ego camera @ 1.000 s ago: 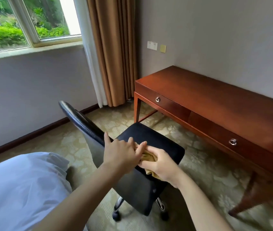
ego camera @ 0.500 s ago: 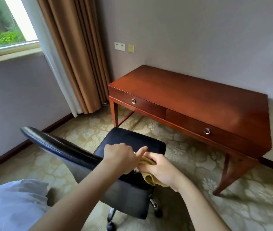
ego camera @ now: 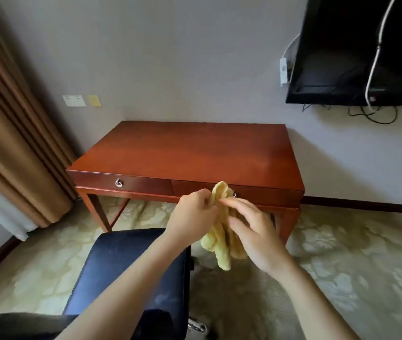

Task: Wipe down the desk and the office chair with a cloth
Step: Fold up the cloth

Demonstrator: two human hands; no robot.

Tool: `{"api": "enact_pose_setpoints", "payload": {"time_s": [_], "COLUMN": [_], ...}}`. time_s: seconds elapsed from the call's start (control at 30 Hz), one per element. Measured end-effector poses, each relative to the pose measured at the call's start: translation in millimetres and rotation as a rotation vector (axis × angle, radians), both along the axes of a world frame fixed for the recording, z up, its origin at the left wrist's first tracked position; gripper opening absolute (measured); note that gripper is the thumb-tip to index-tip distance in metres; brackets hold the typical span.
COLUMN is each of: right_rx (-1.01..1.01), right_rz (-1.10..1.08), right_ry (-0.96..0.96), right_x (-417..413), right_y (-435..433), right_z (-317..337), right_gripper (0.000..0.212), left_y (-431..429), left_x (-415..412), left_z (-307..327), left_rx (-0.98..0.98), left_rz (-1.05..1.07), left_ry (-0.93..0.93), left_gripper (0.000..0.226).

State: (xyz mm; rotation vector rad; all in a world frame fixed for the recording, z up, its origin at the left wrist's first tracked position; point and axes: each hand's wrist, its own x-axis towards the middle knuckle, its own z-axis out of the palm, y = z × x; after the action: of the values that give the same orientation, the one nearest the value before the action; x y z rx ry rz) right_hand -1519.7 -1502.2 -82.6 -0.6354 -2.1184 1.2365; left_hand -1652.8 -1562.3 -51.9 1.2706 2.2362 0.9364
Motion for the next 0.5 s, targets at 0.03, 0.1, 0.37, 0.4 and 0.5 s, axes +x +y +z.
{"api": "enact_pose_setpoints", "payload": {"time_s": [0.03, 0.1, 0.37, 0.4, 0.5], "right_rx": [-0.003, -0.016, -0.131, -0.154, -0.225], "right_rz": [-0.025, -0.096, -0.384, -0.394, -0.405], "right_ry": [0.033, 0.115, 0.330, 0.325, 0.280], "right_x": [12, 43, 177, 196, 264], "right_y": [13, 42, 167, 183, 228], "right_z": [5, 14, 22, 25, 32], "right_gripper": [0.032, 0.027, 0.034, 0.043, 0.050], "left_y": [12, 41, 175, 193, 246], "left_x": [9, 32, 156, 173, 229], "left_z": [4, 11, 27, 29, 31], "left_rx": [0.039, 0.110, 0.282, 0.298, 0.321], "left_rz": [-0.005, -0.037, -0.417, -0.450, -0.541], "left_ry": [-0.041, -0.123, -0.166, -0.162, -0.171], "left_gripper": [0.010, 0.011, 0.015, 0.016, 0.020]}}
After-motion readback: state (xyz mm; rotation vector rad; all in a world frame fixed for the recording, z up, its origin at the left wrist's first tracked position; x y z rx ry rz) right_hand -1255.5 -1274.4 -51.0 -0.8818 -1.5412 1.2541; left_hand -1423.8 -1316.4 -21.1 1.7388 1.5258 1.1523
